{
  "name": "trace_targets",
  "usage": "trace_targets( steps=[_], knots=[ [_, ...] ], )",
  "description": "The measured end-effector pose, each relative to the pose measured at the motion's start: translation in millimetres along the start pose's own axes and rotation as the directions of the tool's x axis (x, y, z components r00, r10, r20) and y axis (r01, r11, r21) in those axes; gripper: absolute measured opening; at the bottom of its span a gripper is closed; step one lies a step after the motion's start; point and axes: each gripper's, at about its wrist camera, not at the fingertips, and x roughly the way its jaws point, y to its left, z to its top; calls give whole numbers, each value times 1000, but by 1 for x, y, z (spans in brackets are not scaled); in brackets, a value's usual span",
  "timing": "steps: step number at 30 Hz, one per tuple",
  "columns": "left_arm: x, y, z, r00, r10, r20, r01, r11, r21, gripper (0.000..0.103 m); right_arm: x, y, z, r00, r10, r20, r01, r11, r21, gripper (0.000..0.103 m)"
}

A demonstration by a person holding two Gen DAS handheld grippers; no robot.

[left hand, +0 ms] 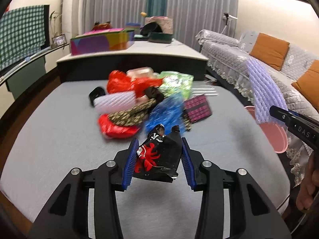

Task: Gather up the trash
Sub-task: 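Carry both items to the pink bin and open both tools to drop them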

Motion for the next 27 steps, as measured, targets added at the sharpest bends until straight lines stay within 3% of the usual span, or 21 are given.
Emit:
trace_targets(
  steps=[6,15,19,27],
  knots=[
    [-6,-30,22,998,-58,39,57,998,32,42,-26,-35,13,999,-35,34,34,999,9,21],
    [1,-89,62,979,-180,94,170,980,103,42,-42,-106,47,997,-81,9,81,997,12,21],
    [10,-122,75,966,-238,98,223,964,145,42,-39,-136,57,992,-127,14,127,992,-23,21],
    [38,-195,89,930,-361,72,335,912,236,42,-11,-189,36,988,-151,-34,153,984,96,21]
  ],
)
